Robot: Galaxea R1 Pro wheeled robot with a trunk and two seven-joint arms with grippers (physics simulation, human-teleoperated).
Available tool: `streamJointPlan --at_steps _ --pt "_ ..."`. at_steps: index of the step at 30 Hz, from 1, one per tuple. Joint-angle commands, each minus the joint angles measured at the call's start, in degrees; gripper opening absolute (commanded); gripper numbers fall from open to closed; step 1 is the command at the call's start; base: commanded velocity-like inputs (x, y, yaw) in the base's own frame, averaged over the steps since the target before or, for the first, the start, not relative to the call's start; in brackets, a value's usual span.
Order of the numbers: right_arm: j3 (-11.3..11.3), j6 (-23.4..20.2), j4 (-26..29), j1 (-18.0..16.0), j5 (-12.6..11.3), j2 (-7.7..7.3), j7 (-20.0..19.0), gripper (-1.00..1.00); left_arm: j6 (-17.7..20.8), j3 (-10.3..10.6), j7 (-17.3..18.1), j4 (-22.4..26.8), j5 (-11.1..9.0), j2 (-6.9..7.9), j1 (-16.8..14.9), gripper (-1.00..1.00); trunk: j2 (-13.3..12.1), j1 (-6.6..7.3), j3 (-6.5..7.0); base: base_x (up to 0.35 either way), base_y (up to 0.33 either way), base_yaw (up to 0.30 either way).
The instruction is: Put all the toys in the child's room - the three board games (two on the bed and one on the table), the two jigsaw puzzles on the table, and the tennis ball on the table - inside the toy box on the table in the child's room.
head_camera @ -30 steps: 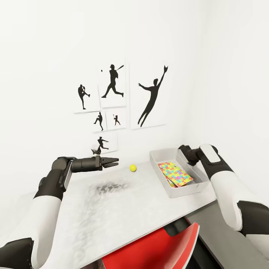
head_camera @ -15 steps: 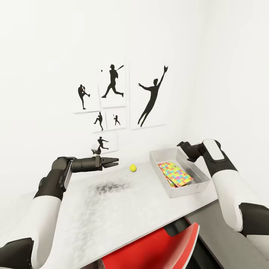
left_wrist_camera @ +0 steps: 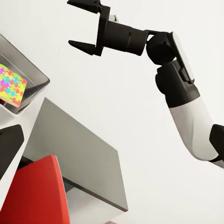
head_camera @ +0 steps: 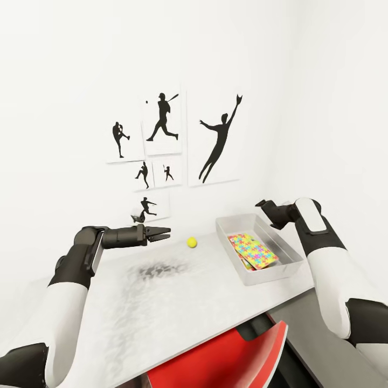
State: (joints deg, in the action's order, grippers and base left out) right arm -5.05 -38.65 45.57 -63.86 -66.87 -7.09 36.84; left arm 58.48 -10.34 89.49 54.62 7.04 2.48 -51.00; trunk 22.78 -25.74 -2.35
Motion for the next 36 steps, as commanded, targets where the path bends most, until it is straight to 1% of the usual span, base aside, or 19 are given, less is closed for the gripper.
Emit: streamJointPlan --at_steps 1,6,7,13,26,30,36 --pt "-0.1 -0.1 0.1 -0.1 -0.5 0.01 0.5 1.0 0.6 -0.1 0.5 0.1 0.6 -0.02 -0.1 1.0 0.1 -0.04 -0.14 0.0 0.0 0.0" --pt "-0.1 -0.1 0.1 0.0 -0.5 0.05 0.5 1.0 0.6 -0.1 0.5 0.1 0.6 -0.02 -0.1 1.0 0.1 -0.04 -0.14 0.0 0.0 0.0" --pt "-0.1 -0.2 0.1 0.0 -0.5 0.05 0.5 1.0 0.6 -0.6 0.5 0.1 0.6 -0.02 -0.1 1.0 0.1 -0.04 -0.14 0.0 0.0 0.0" --pt "-0.1 -0.2 0.1 0.0 -0.5 0.01 0.6 1.0 0.5 -1.2 0.5 0.1 0.6 -0.02 -0.1 1.0 0.1 -0.04 -0.14 0.0 0.0 0.0" --pt "0.0 -0.1 0.1 0.0 -0.5 0.06 0.5 1.0 0.4 -1.3 0.5 0.1 0.6 -0.02 -0.1 1.0 0.1 -0.04 -0.14 -0.033 0.014 0.009" --pt "0.0 -0.1 0.2 0.0 -0.5 0.06 0.5 1.0 0.4 -1.3 0.5 0.1 0.6 -0.02 -0.1 1.0 0.1 -0.04 -0.14 -0.097 0.002 0.142" --pt "0.3 -0.1 0.1 0.0 -0.5 0.07 0.5 1.0 0.4 -1.3 0.5 0.1 0.6 -0.03 -0.1 1.0 0.1 -0.04 -0.14 -0.121 0.0 0.25"
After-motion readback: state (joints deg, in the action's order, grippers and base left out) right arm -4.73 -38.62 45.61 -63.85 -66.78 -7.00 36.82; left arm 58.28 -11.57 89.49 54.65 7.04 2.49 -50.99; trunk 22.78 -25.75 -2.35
